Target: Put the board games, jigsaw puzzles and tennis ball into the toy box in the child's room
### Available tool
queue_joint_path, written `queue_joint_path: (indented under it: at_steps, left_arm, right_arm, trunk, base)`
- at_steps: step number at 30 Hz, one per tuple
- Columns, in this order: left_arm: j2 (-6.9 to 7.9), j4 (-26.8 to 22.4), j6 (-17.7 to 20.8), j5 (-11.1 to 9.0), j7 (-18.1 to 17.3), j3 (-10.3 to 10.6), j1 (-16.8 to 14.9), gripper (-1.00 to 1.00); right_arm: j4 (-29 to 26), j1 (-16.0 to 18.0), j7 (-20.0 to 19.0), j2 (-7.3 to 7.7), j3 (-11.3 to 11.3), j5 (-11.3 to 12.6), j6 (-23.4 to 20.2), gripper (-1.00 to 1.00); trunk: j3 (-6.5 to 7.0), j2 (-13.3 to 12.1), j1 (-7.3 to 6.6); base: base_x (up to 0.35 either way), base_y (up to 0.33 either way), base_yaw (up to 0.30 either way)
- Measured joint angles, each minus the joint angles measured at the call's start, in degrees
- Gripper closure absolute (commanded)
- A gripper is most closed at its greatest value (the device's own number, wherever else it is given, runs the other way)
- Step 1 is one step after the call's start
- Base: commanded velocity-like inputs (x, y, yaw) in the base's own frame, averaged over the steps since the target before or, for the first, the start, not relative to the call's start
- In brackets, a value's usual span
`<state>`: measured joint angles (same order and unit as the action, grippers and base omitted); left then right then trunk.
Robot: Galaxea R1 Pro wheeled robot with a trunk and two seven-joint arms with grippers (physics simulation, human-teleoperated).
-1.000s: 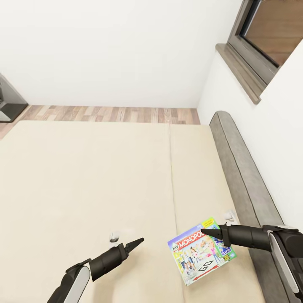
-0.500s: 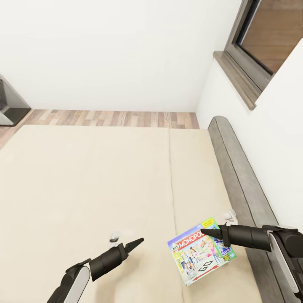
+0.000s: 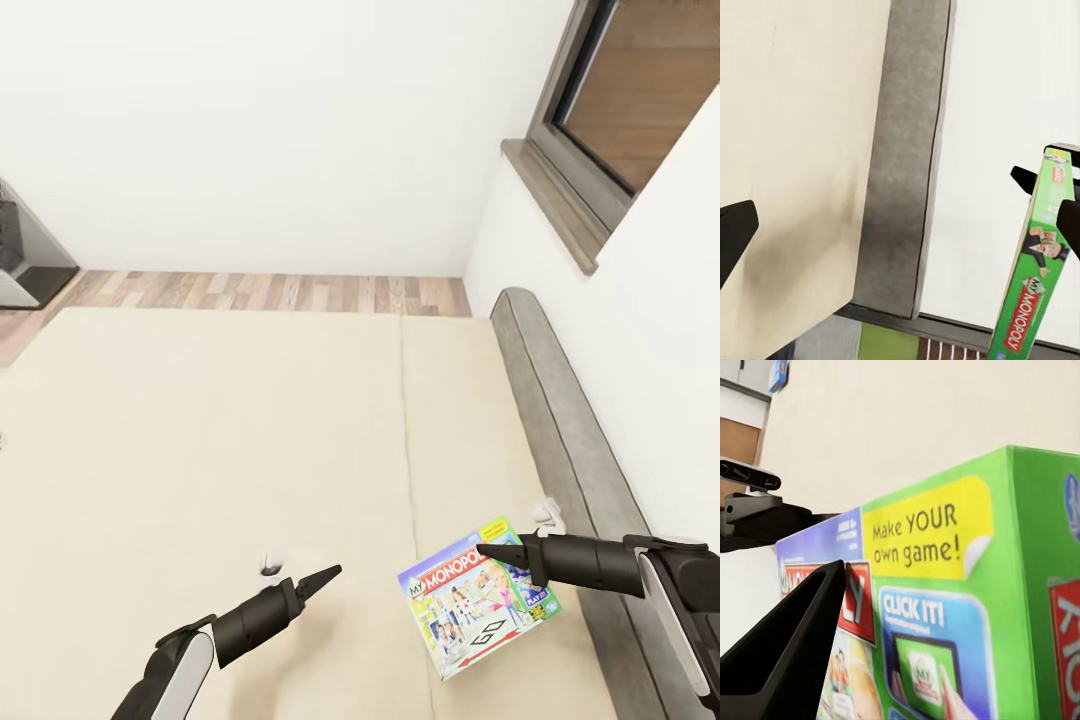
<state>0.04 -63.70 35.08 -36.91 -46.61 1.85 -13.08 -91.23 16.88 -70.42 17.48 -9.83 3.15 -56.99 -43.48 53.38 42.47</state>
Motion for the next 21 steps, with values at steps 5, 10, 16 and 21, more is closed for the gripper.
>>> queue_joint_path:
  at_steps: [5,10,16,21]
  left_arm:
    - [0.02,-0.01,0.0,0.0,0.0,0.02,0.0,-1.0]
    - [0.03,-0.01,0.0,0.0,0.0,0.04,0.0,-1.0]
    - [0.03,-0.01,0.0,-0.02,-0.01,0.03,0.0,-1.0]
    - [0.04,-0.01,0.0,-0.01,-0.01,0.03,0.0,-1.0]
  right_arm:
    - [0.0,-0.01,-0.01,0.0,0.0,0.0,0.0,1.0]
    - [0.0,-0.01,0.01,0.0,0.0,0.0,0.0,1.0]
    - [0.01,0.02,0.01,0.0,0.0,0.0,0.0,1.0]
    - [0.01,0.03,0.01,0.0,0.0,-0.01,0.0,1.0]
  trunk:
    - [1.37,-2.01,-1.1]
    - [2.74,-4.01,-2.2]
    - [4.38,-6.42,-3.52]
    - [5.75,-8.43,-4.62]
  base:
    - [0.0,0.0,0.0]
    - [0.0,0.0,0.0]
    - [0.0,0.0,0.0]
    - [0.0,0.0,0.0]
